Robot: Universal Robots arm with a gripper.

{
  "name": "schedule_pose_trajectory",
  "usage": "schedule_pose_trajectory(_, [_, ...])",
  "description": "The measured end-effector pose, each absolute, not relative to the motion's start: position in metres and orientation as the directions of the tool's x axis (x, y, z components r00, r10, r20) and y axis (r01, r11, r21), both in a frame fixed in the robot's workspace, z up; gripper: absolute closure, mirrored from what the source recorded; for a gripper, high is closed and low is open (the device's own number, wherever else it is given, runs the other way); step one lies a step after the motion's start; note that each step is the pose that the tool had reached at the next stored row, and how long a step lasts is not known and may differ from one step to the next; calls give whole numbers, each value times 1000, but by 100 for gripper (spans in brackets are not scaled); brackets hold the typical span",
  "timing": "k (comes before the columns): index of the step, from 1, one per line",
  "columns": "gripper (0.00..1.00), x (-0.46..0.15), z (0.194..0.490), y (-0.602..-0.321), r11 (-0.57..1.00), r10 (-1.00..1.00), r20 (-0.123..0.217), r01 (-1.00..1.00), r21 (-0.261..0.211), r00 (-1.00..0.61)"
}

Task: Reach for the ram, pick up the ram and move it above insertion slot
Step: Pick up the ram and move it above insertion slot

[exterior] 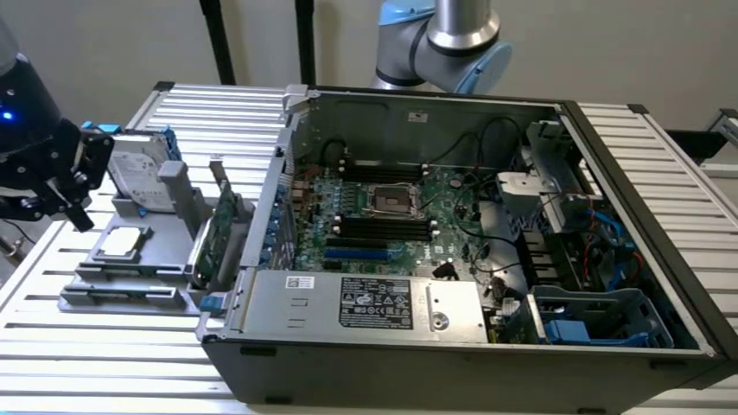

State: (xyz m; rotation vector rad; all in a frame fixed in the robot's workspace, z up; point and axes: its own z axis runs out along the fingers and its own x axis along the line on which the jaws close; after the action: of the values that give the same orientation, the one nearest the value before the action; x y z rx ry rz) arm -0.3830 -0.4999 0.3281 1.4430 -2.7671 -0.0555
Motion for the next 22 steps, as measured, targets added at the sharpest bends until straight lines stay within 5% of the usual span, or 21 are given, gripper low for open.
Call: schedule_pose_trajectory(22, [89, -383, 326, -500, 209, -978, 1, -977, 39, -209])
